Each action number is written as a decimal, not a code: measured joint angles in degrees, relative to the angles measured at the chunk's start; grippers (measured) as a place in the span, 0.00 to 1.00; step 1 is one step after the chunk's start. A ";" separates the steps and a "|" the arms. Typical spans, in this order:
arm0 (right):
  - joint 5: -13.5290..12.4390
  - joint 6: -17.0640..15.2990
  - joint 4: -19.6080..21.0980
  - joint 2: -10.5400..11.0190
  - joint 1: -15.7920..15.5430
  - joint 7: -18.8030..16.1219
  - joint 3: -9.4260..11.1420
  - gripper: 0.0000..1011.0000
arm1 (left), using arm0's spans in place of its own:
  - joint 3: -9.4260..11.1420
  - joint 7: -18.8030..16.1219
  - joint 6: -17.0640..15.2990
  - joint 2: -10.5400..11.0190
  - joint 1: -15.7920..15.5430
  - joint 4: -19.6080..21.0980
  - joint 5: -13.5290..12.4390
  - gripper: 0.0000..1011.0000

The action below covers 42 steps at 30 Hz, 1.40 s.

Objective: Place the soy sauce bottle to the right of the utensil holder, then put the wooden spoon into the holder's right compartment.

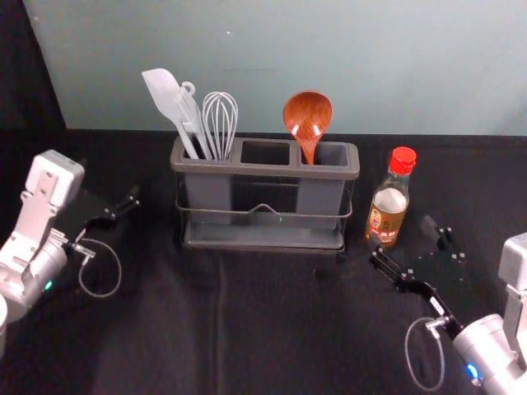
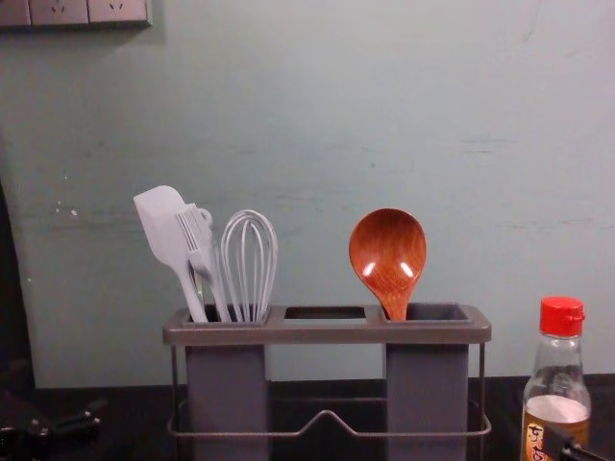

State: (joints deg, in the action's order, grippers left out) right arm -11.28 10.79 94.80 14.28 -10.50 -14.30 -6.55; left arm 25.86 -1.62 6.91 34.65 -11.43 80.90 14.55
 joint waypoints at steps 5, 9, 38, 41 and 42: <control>0.01 0.00 0.04 0.02 -0.01 0.03 0.00 0.99 | 0.00 0.00 0.00 0.00 0.00 0.00 0.00 0.99; 0.01 0.00 0.05 0.03 -0.02 0.04 0.00 0.99 | 0.00 0.00 0.00 0.00 0.00 0.00 0.00 0.99; 0.08 0.03 0.15 0.05 -0.03 0.13 0.00 0.99 | 0.00 0.00 0.00 0.00 0.00 0.00 0.00 0.99; 0.08 0.03 0.15 0.05 -0.03 0.14 0.00 0.99 | 0.00 0.00 0.00 0.00 0.00 0.00 0.00 0.99; 0.08 0.03 0.15 0.05 -0.03 0.14 0.00 0.99 | 0.00 0.00 0.00 0.00 0.00 0.00 0.00 0.99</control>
State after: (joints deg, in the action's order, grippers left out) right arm -11.19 10.82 94.94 14.34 -10.52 -14.16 -6.55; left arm 25.86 -1.62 6.91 34.65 -11.43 80.90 14.55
